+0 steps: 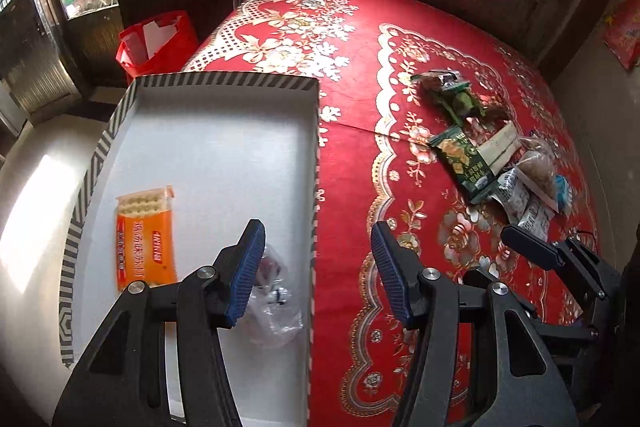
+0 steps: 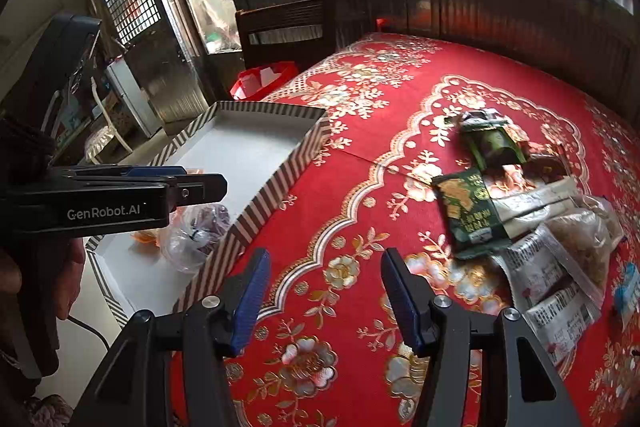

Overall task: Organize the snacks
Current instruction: 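Move both grippers back over the snack pile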

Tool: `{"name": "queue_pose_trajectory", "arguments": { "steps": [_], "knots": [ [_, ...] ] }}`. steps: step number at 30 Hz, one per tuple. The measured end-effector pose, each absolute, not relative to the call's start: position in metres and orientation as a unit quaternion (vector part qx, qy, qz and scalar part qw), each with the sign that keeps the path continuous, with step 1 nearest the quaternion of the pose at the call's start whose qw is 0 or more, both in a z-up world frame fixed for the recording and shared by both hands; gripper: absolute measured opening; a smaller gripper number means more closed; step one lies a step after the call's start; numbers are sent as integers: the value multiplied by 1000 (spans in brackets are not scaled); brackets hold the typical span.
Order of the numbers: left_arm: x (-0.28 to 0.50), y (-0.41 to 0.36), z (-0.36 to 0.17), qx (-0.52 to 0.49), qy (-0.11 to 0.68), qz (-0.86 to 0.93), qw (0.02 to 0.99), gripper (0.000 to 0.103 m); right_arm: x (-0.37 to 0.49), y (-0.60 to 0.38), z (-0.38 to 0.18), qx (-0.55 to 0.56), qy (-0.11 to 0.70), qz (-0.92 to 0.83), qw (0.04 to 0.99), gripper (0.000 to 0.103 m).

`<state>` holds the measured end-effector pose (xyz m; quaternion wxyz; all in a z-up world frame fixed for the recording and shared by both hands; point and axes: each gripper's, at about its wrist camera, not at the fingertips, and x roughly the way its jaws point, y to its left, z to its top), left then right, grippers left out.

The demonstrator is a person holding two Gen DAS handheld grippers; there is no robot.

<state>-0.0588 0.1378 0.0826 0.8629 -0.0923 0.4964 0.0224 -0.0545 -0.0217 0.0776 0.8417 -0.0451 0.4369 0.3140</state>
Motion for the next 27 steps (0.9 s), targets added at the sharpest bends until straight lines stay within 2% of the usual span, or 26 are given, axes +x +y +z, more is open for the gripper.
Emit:
{"name": "queue_pose_trajectory", "arguments": {
  "steps": [13,27],
  "knots": [
    [-21,68,69,-69,523,-39,848,55,-38,-133,55,-4,469,205,859,55],
    [53,18,51,-132,558,-47,818,55,-27,-156,49,4,475,190,859,55]
  ]
}}
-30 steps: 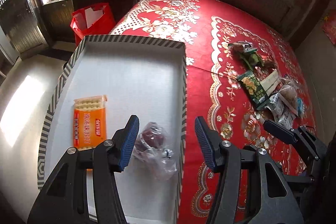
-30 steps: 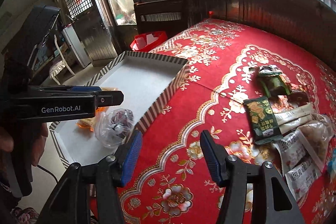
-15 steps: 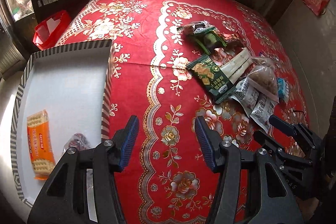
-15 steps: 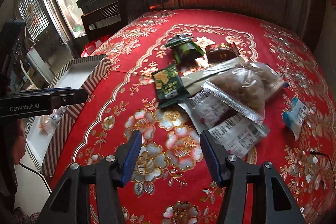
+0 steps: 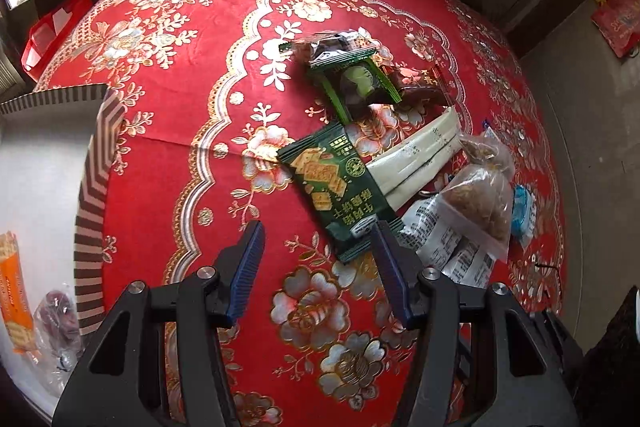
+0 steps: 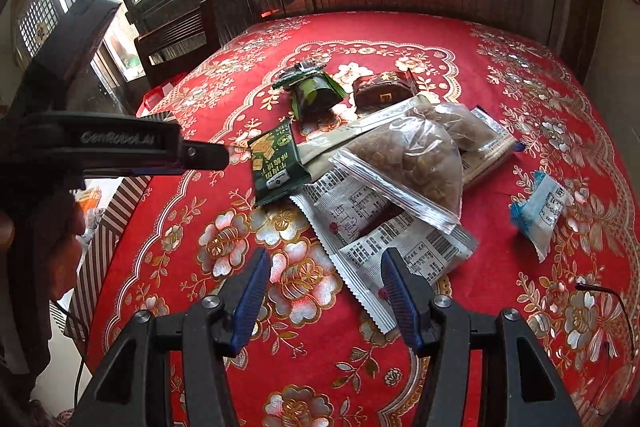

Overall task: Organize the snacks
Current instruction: 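Move both grippers back over the snack pile, then grasp the green biscuit pack with the left gripper while the right grasps a white packet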

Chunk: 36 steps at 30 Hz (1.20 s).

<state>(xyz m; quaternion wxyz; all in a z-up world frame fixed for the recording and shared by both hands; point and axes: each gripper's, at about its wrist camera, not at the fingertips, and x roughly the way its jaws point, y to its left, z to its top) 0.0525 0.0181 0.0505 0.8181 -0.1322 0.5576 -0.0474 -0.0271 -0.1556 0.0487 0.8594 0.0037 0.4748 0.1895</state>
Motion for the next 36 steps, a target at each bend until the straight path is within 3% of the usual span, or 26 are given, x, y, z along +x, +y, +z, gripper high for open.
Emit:
{"name": "queue_pose_trajectory", "arguments": {
  "steps": [8,15,30,36],
  "knots": [
    [93,-9,28,-122,576,-20,808,55,-28,-179,43,14,481,174,859,55],
    [79,6,17,-67,589,-9,805,55,-20,-186,44,31,478,171,861,55],
    [72,29,20,-93,592,-17,800,55,10,-190,24,98,490,56,864,56],
    [70,39,19,-99,593,-13,799,55,16,-186,19,49,504,28,862,58]
  ]
}}
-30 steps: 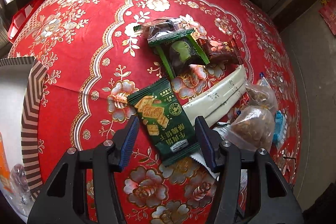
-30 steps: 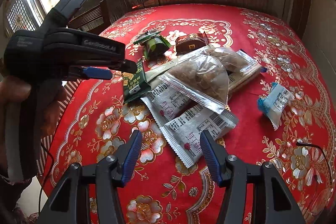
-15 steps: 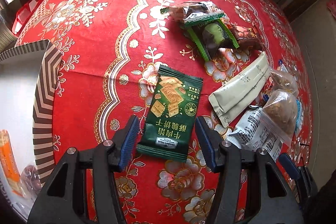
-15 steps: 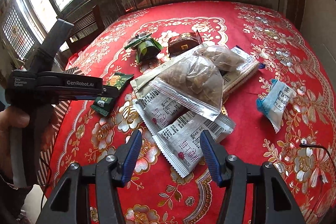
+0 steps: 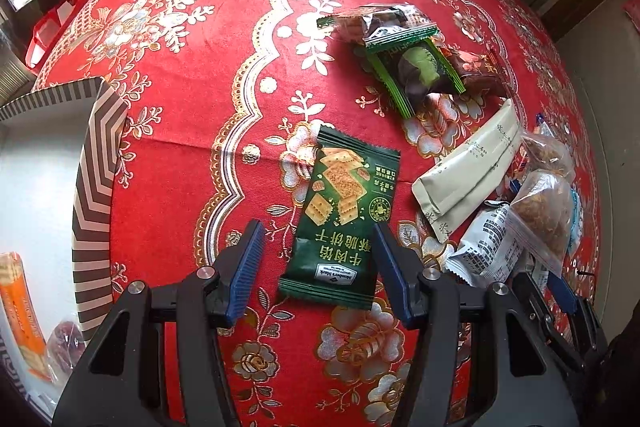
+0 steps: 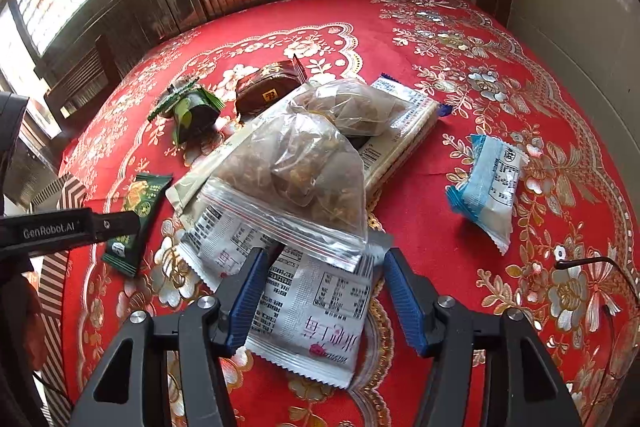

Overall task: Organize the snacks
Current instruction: 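Grasp the green biscuit pack with the left gripper while the right grasps a white packet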

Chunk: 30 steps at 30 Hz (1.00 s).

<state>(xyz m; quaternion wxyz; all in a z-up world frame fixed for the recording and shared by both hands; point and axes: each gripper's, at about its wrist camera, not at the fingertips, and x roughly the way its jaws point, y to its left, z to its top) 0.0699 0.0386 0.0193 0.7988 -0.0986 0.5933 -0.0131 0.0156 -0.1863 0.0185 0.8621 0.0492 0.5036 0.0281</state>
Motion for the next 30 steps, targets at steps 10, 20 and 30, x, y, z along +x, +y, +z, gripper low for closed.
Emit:
{"name": "queue_pose_trajectory", "arguments": {
  "steps": [10,20,30],
  "knots": [
    [72,33,19,-90,591,-15,801,55,-2,-203,13,53,509,60,857,59],
    [76,15,17,-57,592,-28,803,57,7,-195,12,37,506,74,859,59],
    [71,16,15,-31,568,-28,822,42,-7,-192,13,20,499,109,859,52]
  ]
}}
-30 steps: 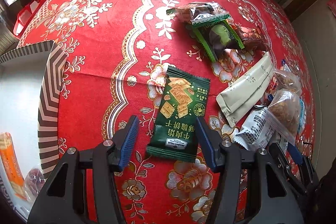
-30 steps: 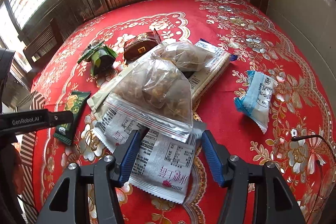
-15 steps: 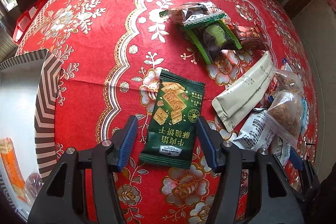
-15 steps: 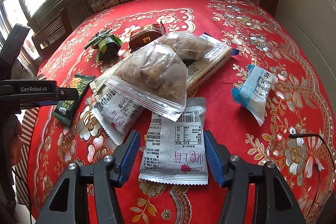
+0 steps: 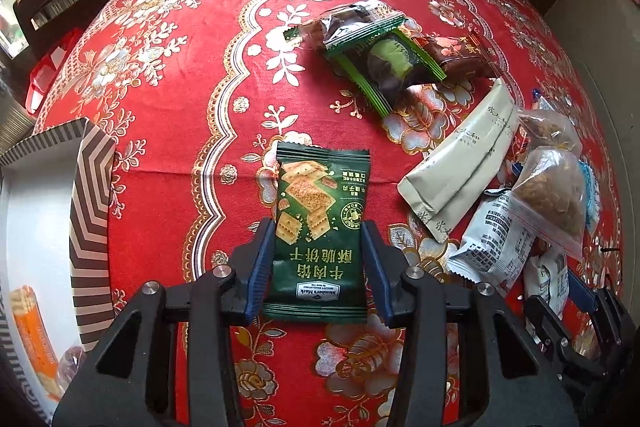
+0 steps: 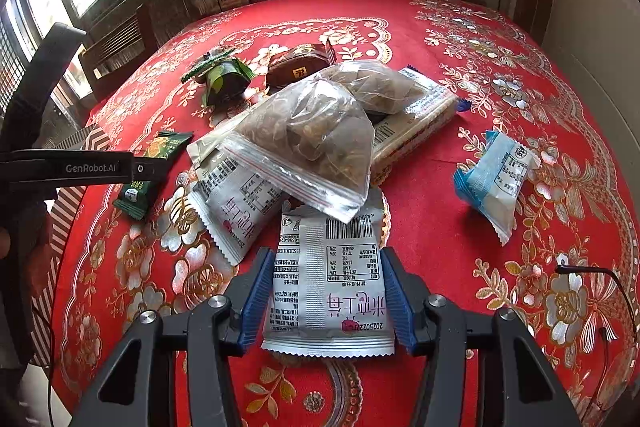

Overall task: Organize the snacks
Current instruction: 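Grasp the green biscuit pack with the left gripper while the right grasps a white packet, then carry both packs over the tray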

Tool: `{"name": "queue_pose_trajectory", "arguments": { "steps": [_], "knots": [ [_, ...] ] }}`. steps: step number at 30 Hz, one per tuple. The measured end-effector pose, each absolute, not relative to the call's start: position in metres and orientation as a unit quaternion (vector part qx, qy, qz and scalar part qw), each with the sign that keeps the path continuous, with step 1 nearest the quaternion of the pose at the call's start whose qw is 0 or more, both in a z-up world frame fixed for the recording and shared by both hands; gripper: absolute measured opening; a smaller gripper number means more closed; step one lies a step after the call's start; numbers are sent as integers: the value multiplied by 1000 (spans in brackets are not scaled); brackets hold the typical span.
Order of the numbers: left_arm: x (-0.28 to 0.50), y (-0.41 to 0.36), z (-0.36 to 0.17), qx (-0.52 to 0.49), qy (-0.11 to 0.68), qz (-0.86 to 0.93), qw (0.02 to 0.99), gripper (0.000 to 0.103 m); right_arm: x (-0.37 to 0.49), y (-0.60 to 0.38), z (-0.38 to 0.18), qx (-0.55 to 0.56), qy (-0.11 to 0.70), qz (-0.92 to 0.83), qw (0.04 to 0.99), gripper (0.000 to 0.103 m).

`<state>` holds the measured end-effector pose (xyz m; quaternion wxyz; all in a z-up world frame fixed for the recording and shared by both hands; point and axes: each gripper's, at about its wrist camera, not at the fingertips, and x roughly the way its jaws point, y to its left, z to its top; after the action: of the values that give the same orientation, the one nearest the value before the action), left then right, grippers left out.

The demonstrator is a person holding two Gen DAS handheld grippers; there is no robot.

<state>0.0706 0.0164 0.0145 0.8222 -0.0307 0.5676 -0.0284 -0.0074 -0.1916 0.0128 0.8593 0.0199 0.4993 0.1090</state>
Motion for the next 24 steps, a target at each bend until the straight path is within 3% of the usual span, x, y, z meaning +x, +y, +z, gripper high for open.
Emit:
{"name": "queue_pose_trajectory", "arguments": {
  "steps": [9,24],
  "knots": [
    [22,39,28,-39,553,-24,832,41,-45,-187,32,50,496,155,853,52],
    [-55,96,88,-46,486,5,873,41,-51,-82,71,-9,460,237,856,52]
  ]
}}
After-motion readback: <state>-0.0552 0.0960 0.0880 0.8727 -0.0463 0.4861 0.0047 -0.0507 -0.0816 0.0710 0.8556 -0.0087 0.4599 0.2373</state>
